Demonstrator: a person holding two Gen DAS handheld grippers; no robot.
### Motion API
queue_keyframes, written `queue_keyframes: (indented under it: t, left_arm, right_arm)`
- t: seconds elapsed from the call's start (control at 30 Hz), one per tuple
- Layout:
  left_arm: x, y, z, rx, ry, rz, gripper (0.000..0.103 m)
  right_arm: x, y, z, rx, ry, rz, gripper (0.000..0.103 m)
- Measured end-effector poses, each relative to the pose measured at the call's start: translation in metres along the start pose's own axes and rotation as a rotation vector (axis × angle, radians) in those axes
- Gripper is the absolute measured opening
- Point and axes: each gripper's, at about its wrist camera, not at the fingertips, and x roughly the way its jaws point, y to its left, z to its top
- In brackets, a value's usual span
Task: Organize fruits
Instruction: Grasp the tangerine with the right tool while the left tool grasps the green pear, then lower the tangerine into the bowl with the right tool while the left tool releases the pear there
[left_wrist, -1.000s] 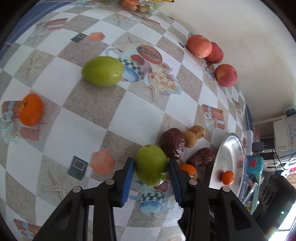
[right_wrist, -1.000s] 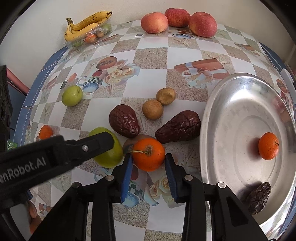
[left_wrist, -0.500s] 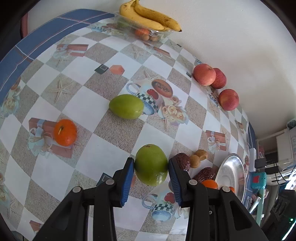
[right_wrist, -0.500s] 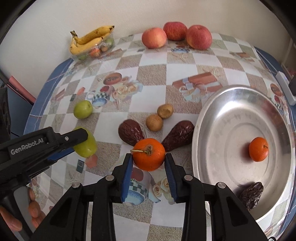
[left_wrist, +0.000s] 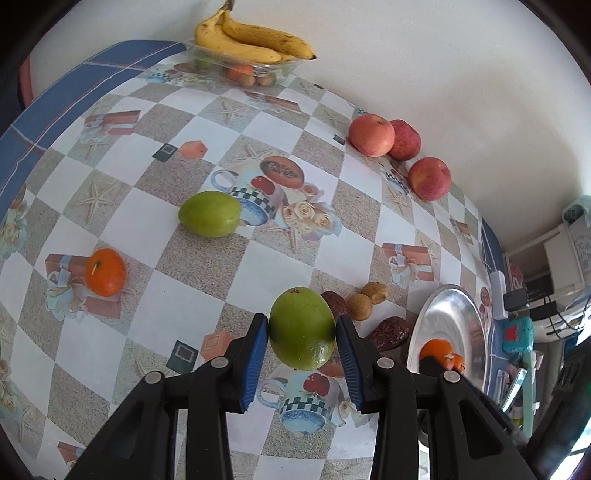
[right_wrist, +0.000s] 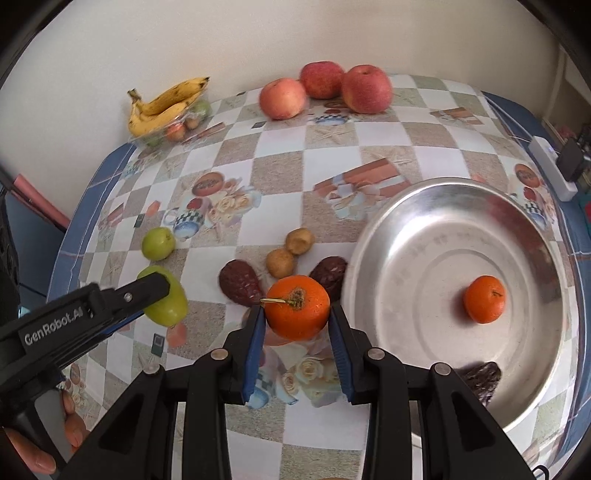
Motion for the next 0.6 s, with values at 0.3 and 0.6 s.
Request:
queue_keyframes:
  t: [0.3,0.6]
  left_arm:
    - [0.008,-0.060,-0.024,0.212,0.016,-0.055,0.040]
    - [0.021,-0.129,-0.064,0.464,0.042,-0.134,0.040]
  right_arm:
    - [-0.021,-0.072,0.004,0.188,-0.062,-0.150,0.037]
    - [-0.037,-0.118,0.005,0.292,-0.104,-0.240,0.037]
